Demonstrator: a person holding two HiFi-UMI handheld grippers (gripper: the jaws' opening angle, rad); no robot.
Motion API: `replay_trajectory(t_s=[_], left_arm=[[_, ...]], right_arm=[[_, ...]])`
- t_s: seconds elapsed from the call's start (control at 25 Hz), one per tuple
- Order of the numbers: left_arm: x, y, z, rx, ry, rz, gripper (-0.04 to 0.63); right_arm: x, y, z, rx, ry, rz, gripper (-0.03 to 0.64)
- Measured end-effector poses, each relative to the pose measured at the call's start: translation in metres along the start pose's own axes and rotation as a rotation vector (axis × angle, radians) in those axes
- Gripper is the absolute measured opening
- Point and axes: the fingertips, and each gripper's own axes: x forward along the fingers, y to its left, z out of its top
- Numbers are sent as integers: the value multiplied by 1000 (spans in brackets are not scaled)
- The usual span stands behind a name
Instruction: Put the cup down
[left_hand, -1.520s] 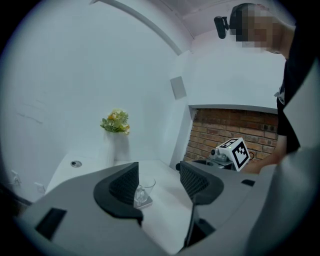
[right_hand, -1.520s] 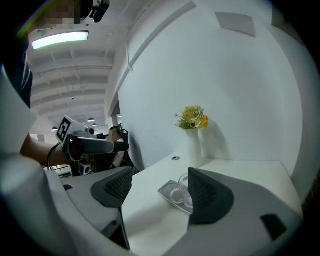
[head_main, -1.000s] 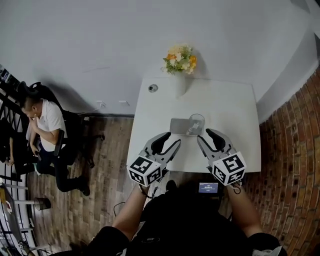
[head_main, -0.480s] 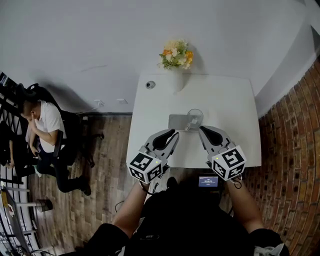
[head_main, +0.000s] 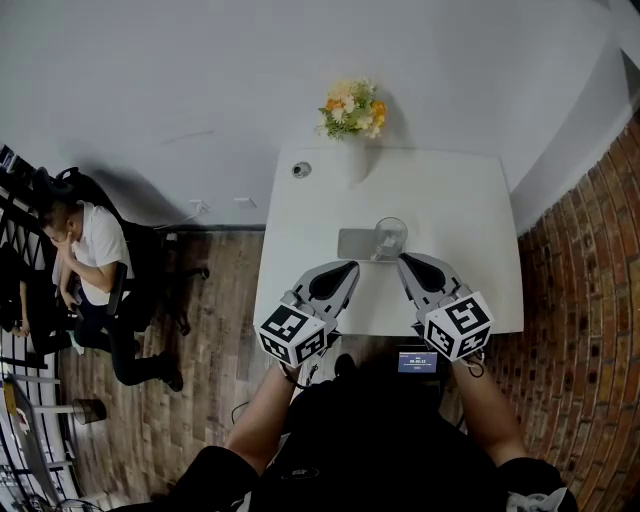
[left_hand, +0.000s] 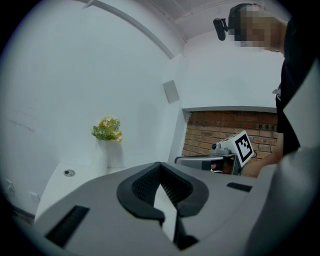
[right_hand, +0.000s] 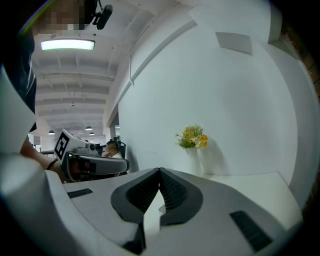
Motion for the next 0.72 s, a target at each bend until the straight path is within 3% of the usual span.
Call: replay_trajectory(t_s=[0.48,0.72], left_arm=[[-1,-4,1,-10,-13,-20,8],[0,-4,1,-21,-22,-17,8]], right_arm=[[-6,-11,3,70,-30,-20,12],[-6,-9,1,55,-25,-12,12]])
